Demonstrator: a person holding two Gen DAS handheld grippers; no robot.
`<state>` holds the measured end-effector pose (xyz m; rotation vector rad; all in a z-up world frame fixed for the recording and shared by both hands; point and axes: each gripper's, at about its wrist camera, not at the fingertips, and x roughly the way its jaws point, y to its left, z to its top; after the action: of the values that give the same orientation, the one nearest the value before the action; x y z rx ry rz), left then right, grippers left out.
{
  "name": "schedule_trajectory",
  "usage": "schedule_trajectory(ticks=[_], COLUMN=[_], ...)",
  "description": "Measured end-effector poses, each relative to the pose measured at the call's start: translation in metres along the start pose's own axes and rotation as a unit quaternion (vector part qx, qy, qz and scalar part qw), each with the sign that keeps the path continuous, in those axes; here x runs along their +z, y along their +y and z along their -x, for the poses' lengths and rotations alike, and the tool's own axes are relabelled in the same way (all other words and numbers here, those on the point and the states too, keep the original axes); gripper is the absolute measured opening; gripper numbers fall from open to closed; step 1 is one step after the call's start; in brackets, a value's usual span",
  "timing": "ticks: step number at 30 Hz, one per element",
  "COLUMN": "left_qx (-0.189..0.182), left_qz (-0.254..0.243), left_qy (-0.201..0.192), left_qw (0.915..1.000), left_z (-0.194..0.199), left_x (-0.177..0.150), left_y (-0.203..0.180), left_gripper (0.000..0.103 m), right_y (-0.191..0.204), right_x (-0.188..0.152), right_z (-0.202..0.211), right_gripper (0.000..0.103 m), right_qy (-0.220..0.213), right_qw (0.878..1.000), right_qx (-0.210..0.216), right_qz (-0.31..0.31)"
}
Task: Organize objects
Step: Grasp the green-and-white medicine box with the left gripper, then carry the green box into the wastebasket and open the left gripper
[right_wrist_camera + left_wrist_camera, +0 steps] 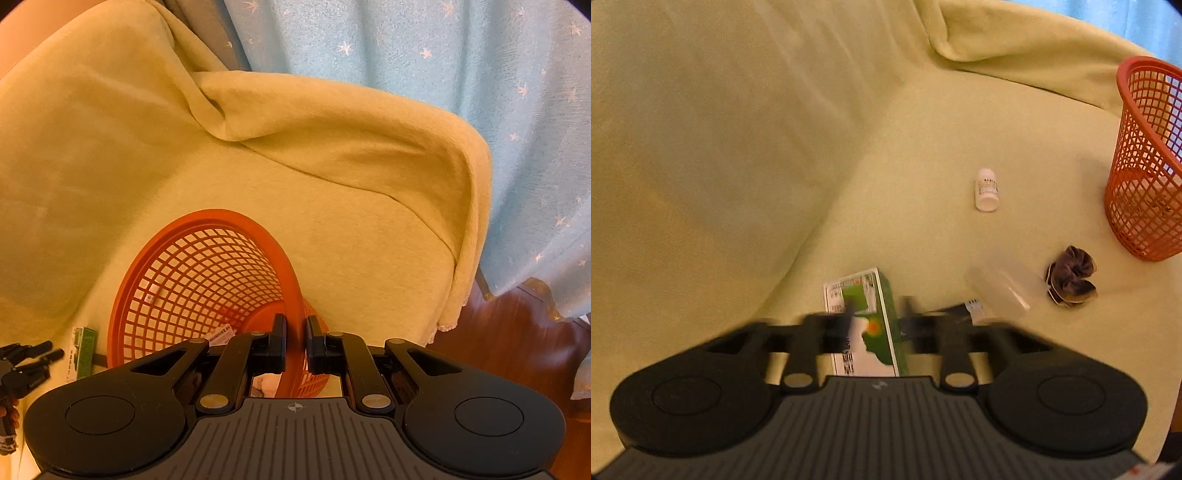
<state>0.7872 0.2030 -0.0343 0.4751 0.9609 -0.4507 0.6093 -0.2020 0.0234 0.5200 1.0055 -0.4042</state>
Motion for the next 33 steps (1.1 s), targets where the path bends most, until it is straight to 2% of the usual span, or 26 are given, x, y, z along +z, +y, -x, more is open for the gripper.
schedule_trajectory(ticks=[2,3,5,8,10,14,16,22,29,33], left_qx=[0.01,0.013,0.023,0.032,0.034,0.023,0.009,0.0,-0.007,-0.027], left_qz=[0.02,0.034,0.052,0.042,0.045,0.089,0.108,0.116,0.099,0.103], left_qy=[-0.008,-0.005,-0.005,0.019,0.04,0.076,0.083,0.034,-0.026,-0.067], left_qw=[0.9997,0.9993,0.9984,0.9984,0.9976,0.9928,0.9907,0.9927,0.9947,0.992], left_z=[0.0,-0.003,-0.01,-0.028,-0.044,-0.066,-0.074,-0.049,0.019,0.066], left_x=[-0.003,-0.004,-0.006,-0.011,-0.018,-0.037,-0.041,-0.037,-0.022,-0.018], left_y=[-0.003,-0.002,0.001,0.005,0.008,0.022,0.026,0.024,0.012,-0.003], left_gripper=[0.052,0.061,0.069,0.072,0.072,0.071,0.054,0.05,0.05,0.05], right_y=[-0.001,-0.002,-0.003,-0.002,-0.001,0.002,0.003,0.007,0.009,0.009], right_x=[-0.001,-0.001,-0.001,0.0,0.0,0.001,0.001,0.0,0.003,0.005], right_z=[0.0,0.0,0.0,0.0,-0.001,-0.001,-0.001,0.0,0.0,0.0], right_gripper=[0.007,0.007,0.007,0.007,0.007,0.007,0.007,0.007,0.007,0.007], right_qy=[-0.002,-0.002,-0.002,-0.002,-0.003,-0.005,-0.006,-0.007,-0.006,-0.005], right_qw=[1.0,1.0,1.0,1.0,1.0,1.0,1.0,1.0,1.0,1.0], right_qx=[0.004,0.005,0.009,0.007,0.007,0.003,0.001,-0.007,-0.005,-0.005], right_qz=[0.004,0.005,0.003,0.005,0.004,0.005,0.005,0.01,0.015,0.02])
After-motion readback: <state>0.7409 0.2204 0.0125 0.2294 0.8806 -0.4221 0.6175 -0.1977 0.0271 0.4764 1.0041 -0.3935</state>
